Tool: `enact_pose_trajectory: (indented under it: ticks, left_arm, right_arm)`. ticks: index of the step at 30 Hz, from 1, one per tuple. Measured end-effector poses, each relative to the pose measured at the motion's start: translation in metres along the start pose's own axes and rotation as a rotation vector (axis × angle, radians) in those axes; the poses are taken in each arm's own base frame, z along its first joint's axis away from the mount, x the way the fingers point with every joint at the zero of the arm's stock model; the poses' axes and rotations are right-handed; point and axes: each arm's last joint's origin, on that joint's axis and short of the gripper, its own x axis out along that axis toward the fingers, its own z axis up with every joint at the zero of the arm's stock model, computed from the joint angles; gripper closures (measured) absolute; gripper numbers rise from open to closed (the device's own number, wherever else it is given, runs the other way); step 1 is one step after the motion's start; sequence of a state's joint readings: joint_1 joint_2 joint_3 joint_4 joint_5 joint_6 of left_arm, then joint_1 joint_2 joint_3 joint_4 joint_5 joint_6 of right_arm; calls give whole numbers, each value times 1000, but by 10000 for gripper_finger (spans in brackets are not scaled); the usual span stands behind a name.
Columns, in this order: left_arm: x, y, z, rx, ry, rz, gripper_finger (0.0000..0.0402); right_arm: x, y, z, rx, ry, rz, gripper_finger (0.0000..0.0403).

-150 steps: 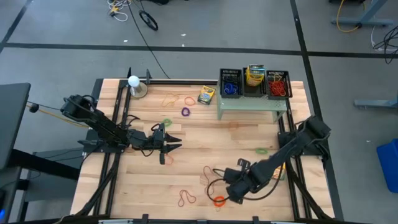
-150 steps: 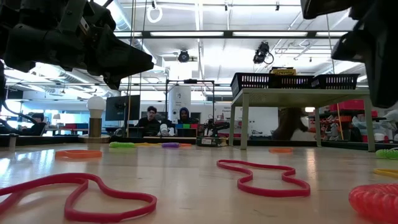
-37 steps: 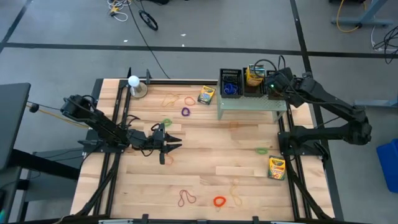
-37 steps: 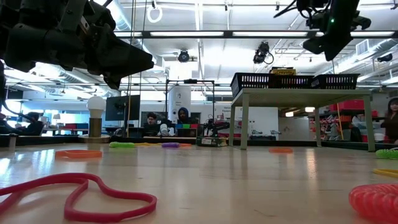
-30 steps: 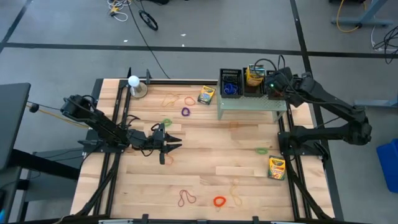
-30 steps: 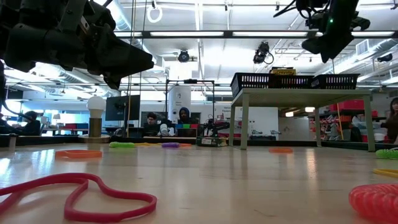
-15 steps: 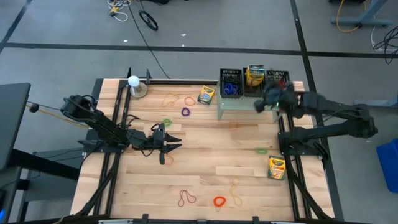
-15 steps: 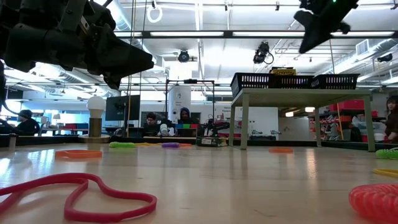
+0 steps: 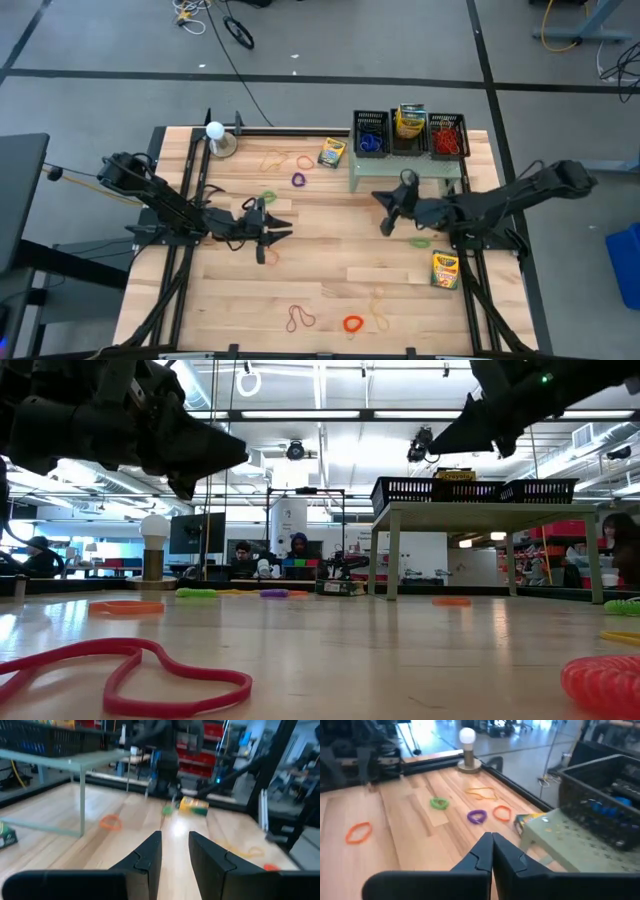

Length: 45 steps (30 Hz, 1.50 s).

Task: Pick & Place Office Desk Supplies
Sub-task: Put the left green spring keychain into the left black basket on the shelf

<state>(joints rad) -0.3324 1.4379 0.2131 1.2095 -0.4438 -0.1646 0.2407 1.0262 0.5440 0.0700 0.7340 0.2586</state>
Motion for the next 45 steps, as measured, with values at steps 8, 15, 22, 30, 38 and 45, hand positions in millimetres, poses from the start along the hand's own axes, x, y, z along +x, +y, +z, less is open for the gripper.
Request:
enact_pose_trajectory:
  ticks: [8, 15, 22, 30, 38, 45]
  left_arm:
    - [0, 0, 3, -15, -31, -5, 298]
    - [4, 1, 8, -41, -56, 53, 298]
    - [20, 25, 11, -153, -25, 237, 298]
    - [18, 74, 2, -243, 238, 376, 298]
    - [6, 111, -15, -216, 579, 638, 297]
    - [8, 126, -9, -115, 636, 672, 297]
  right_arm:
    - [2, 2, -8, -54, 1, 23, 385]
    - [2, 2, -8, -91, 1, 23, 394]
    - [2, 2, -9, -96, 7, 22, 390]
    - [2, 2, -9, -97, 9, 23, 392]
    - [2, 2, -9, -97, 15, 29, 392]
    - [2, 2, -9, -98, 16, 29, 392]
